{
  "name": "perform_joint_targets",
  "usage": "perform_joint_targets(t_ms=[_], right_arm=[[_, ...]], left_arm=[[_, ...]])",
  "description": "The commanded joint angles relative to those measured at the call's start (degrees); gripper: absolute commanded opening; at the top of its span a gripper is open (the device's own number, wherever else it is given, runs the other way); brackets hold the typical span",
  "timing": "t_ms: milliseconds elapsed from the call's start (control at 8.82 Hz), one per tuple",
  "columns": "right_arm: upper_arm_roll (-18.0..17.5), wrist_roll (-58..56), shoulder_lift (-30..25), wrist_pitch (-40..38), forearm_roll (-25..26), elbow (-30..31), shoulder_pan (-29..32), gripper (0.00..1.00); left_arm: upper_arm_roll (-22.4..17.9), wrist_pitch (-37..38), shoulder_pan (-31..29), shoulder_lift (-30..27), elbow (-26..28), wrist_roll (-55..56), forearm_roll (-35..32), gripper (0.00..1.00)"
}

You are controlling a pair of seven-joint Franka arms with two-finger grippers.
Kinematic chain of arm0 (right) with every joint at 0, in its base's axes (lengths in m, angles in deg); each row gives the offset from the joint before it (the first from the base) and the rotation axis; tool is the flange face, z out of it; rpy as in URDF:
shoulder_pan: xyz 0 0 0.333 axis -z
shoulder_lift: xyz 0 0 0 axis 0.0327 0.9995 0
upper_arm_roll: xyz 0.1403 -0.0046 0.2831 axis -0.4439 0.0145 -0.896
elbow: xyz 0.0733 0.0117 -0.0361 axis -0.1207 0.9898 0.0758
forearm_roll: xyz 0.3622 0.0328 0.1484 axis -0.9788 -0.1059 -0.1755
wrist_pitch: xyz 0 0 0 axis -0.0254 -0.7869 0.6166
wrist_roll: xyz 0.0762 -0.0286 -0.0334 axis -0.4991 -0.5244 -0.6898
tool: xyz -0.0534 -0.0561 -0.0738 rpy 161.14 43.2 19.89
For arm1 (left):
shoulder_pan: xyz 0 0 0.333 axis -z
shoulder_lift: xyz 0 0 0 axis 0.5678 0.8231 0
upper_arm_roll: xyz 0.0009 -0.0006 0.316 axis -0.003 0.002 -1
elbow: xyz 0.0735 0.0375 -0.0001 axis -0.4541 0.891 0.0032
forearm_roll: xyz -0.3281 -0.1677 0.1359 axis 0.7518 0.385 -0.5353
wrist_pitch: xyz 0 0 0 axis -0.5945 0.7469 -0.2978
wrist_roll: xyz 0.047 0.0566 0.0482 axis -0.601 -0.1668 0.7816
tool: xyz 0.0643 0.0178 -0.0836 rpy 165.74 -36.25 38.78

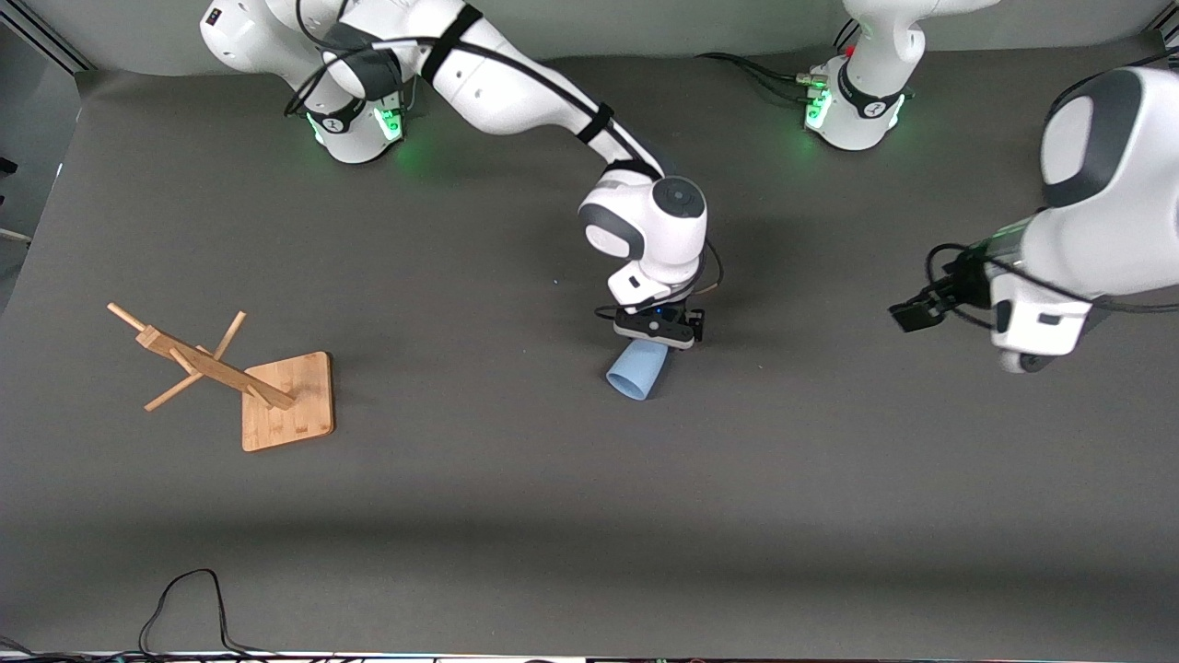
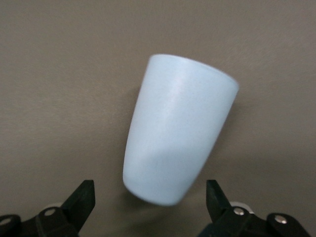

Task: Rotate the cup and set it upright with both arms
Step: 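Lay the cup on its side and open the right gripper, then grasp the cup rim with the left gripper while the right gripper withdraws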

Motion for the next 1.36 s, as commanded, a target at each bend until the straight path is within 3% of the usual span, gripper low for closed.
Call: perform_joint_targets(t_ms=[0,113,567,907,1247], right_arm=[[-0.26,-5.24,-7.63,-3.95,-2.77,4.87,0.00,1.00],[-0.26,-6.48,-12.37,-3.96,-2.78,10.30,0.00,1.00],[2.01,-18.85,-32.66,-2.47,-2.78,32.44,0.62,1.00],[10.09,-30.62,-47.45,-2.73,-2.78,45.13,0.53,1.00],[19.75,-40.83,-53.70,-7.73,-2.69,46.12,0.44,1.00]], left_arm=[[-0.56,1.70,4.03,2.25,-3.96,4.94,0.30,1.00],[-0.56,3.00,6.05,4.34,-5.01,8.27,0.12,1.00],[-0.56,5.92,15.28,20.76,-22.21,25.06,0.12,1.00],[-0.56,2.77,21.86,28.16,-29.78,32.35,0.21,1.00],[-1.09,-6.44,30.22,34.23,-30.42,37.02,-3.81,1.00]])
